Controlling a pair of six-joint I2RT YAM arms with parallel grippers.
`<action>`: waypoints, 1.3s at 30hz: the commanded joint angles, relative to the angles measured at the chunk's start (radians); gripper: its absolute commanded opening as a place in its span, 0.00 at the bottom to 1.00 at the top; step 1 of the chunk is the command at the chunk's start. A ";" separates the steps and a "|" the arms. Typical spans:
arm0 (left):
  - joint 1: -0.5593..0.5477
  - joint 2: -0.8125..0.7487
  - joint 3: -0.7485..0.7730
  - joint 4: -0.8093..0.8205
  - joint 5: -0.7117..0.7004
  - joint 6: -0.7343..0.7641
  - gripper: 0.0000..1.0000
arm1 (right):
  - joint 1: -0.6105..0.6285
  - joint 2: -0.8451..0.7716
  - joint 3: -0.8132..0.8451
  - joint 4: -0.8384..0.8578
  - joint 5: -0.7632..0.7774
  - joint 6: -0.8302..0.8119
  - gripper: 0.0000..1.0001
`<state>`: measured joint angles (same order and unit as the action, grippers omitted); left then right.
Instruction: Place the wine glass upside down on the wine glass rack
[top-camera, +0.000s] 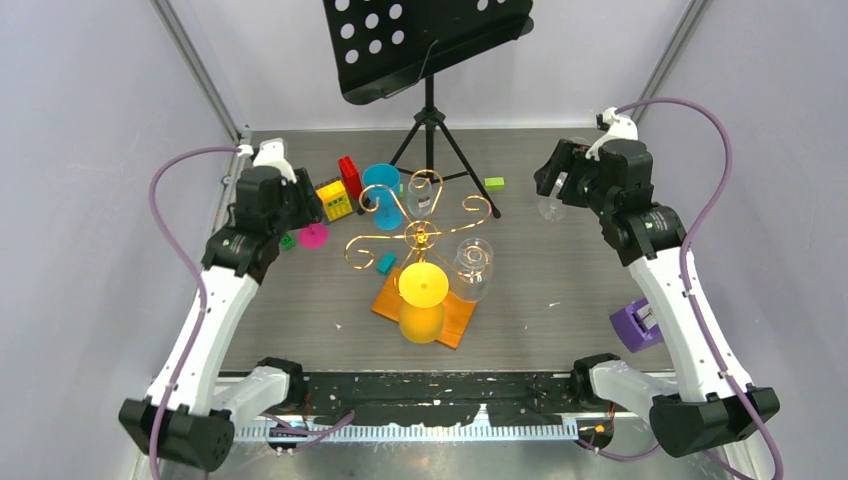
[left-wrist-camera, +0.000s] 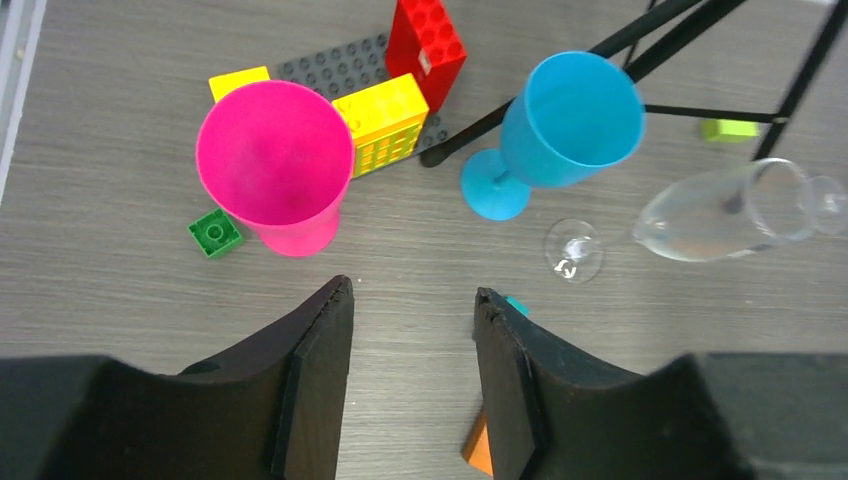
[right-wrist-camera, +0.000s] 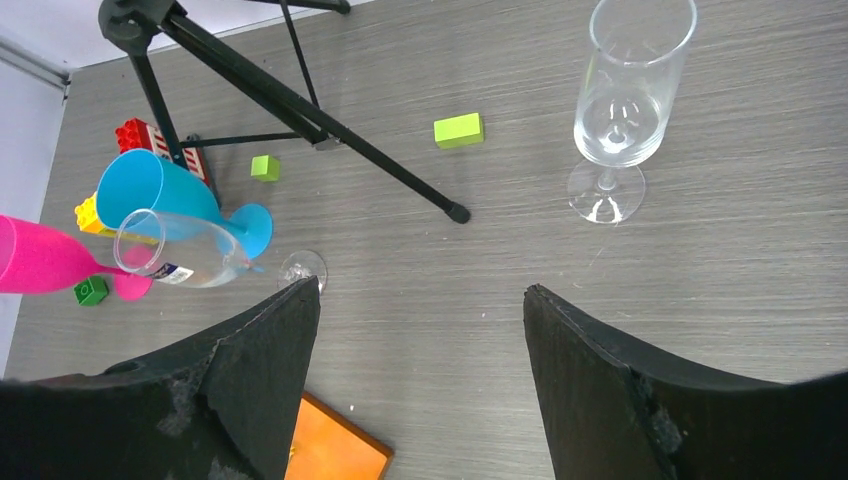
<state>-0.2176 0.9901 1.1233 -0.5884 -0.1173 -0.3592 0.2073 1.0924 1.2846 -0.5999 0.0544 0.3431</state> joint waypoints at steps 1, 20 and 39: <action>0.012 0.106 0.049 0.059 -0.049 0.023 0.46 | -0.004 -0.058 -0.015 0.025 -0.033 -0.017 0.80; 0.066 0.471 0.214 0.049 -0.139 0.105 0.40 | -0.004 -0.119 -0.072 0.012 -0.100 -0.095 0.81; 0.066 0.568 0.206 0.038 -0.161 0.106 0.00 | -0.004 -0.151 -0.095 0.036 -0.118 -0.095 0.81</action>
<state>-0.1558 1.6016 1.3037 -0.5751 -0.2520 -0.2584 0.2073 0.9745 1.1915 -0.6132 -0.0544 0.2596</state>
